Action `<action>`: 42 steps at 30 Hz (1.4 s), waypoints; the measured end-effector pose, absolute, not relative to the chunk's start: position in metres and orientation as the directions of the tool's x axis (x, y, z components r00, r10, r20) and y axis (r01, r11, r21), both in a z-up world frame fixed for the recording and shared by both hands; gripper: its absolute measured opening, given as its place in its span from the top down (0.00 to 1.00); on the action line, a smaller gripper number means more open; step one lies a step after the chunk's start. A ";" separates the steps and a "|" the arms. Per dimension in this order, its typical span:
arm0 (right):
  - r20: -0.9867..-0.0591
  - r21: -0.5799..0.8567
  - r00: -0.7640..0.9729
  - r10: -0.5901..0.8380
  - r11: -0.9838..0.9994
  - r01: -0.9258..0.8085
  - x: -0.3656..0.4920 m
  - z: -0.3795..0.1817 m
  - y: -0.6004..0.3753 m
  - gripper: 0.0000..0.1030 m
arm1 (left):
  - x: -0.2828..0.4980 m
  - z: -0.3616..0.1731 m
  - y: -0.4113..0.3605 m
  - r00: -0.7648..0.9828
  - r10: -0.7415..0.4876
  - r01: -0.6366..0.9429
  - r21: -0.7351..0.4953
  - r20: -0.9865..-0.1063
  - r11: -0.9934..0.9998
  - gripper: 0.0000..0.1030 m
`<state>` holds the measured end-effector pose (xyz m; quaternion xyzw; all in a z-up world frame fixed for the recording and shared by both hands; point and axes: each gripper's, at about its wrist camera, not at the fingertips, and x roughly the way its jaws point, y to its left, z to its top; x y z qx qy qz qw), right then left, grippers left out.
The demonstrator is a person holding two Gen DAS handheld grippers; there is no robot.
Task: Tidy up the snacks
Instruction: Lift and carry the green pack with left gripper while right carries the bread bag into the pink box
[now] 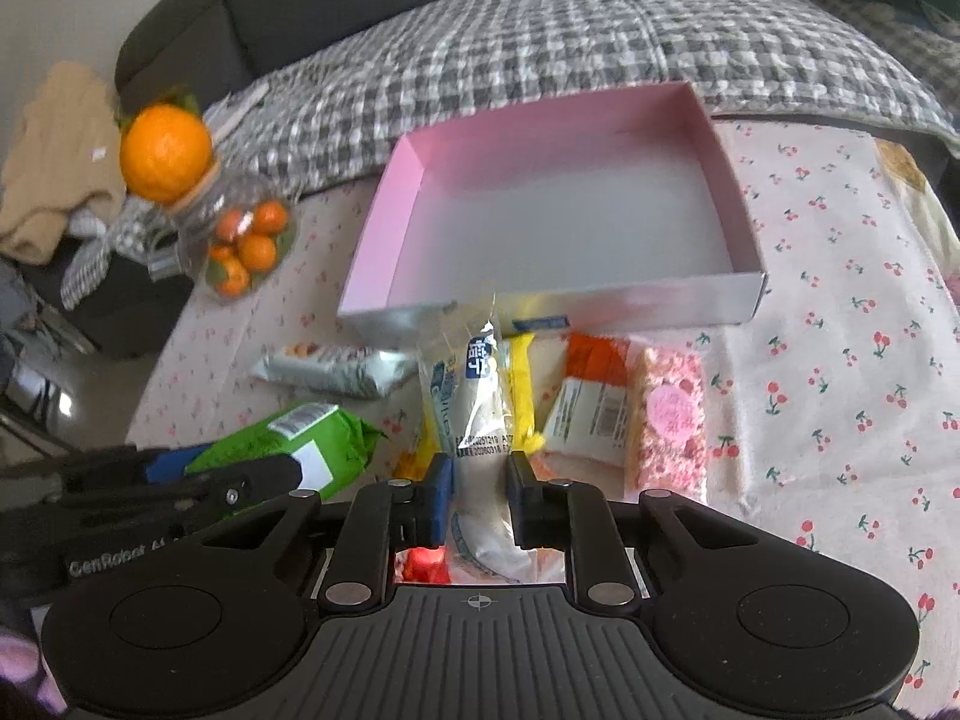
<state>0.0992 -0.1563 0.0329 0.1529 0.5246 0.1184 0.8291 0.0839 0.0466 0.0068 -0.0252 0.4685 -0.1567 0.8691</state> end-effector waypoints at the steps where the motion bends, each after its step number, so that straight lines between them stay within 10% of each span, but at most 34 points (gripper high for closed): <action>1: -0.828 0.388 0.429 0.361 0.921 -0.027 0.101 0.035 -0.159 0.87 | 0.084 0.009 0.046 0.518 -0.299 0.247 -0.195 -0.801 0.949 0.62; 7: -0.795 0.451 0.465 0.390 0.892 0.023 0.112 0.046 -0.176 0.91 | 0.091 0.026 0.042 0.568 -0.321 0.226 -0.231 -0.758 0.946 0.62; 20: -0.881 0.358 0.337 0.333 0.934 0.014 0.118 0.000 -0.147 0.56 | 0.087 0.015 0.040 0.551 -0.292 0.206 -0.212 -0.782 0.955 0.62; 42: -0.850 0.368 0.413 0.327 0.929 0.022 0.114 0.026 -0.156 0.73 | 0.085 0.023 0.043 0.585 -0.297 0.201 -0.220 -0.754 0.954 0.62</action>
